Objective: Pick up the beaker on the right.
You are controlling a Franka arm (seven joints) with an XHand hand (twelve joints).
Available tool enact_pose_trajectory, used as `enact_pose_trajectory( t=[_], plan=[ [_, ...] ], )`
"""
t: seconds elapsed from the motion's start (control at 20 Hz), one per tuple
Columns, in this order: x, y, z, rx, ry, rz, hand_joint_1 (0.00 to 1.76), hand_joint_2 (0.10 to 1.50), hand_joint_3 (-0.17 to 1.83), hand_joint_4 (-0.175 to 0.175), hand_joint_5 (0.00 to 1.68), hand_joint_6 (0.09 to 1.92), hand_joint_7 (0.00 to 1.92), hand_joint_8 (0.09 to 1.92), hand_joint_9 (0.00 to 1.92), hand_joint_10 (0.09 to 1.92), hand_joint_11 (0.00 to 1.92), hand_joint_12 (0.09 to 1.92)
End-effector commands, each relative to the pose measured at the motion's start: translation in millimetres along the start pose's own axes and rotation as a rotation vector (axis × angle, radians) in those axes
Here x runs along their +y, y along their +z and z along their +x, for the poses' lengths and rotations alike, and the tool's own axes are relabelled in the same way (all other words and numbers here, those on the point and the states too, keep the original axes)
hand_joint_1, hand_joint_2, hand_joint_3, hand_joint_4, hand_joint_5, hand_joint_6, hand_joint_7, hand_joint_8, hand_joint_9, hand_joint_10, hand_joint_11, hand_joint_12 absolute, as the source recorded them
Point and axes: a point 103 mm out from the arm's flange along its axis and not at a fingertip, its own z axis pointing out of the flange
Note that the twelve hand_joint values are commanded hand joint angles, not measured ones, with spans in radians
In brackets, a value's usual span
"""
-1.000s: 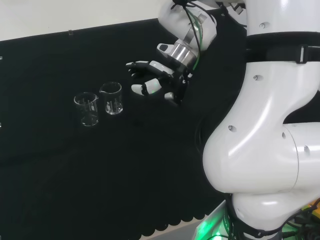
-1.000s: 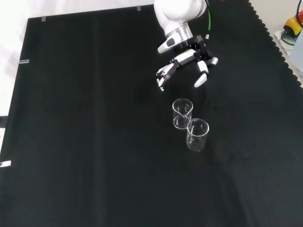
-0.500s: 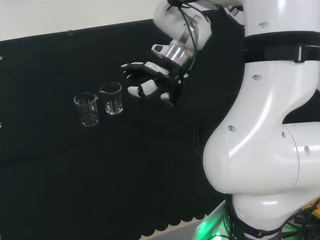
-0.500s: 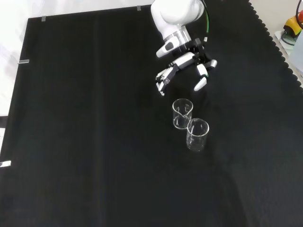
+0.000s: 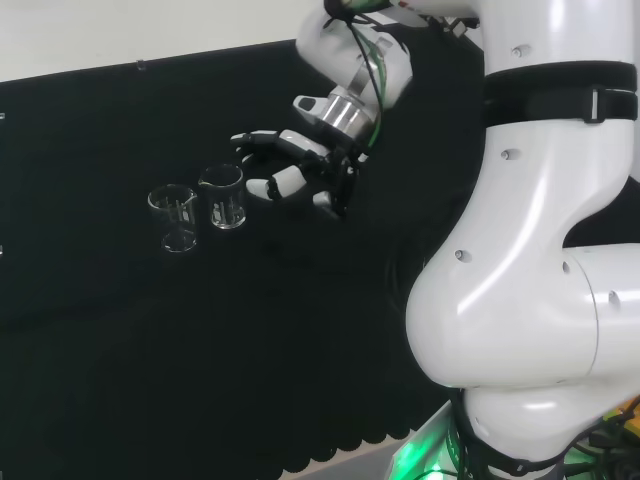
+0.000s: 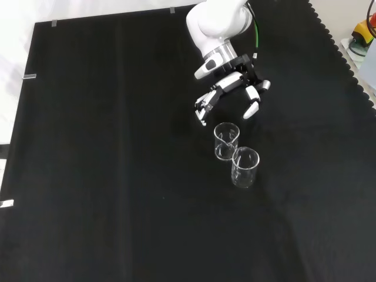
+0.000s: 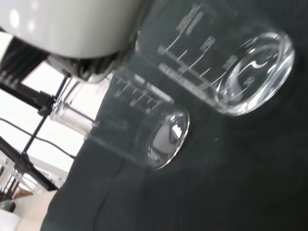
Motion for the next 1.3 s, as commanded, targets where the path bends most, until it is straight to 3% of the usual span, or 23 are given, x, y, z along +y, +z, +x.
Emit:
enact_pose_trajectory(
  t=[0.05, 0.5, 0.85, 1.15, 1.3],
  plan=[
    [-12, -15, -9, 0.041, -0.002, -0.053, 0.95, 0.26, 1.18, -0.08, 0.37, 0.09, 0.31, 0.67, 0.44, 0.62, 0.0, 1.35],
    [1, 7, -2, 0.024, 0.004, -0.013, 0.94, 0.27, 1.17, -0.079, 0.37, 0.09, 0.31, 0.67, 0.44, 0.62, 0.0, 1.36],
    [-10, -8, -9, 0.046, -0.01, 0.009, 0.93, 0.27, 1.17, -0.079, 0.37, 0.09, 0.31, 0.67, 0.44, 0.61, 0.0, 1.36],
    [-4, 6, -9, 0.043, -0.003, -0.003, 0.93, 0.27, 1.17, -0.078, 0.37, 0.09, 0.32, 0.67, 0.44, 0.61, 0.0, 1.36],
    [-10, -3, -14, 0.061, -0.003, -0.019, 0.93, 0.27, 1.16, -0.078, 0.37, 0.09, 0.32, 0.67, 0.44, 0.61, 0.0, 1.35]
  ],
)
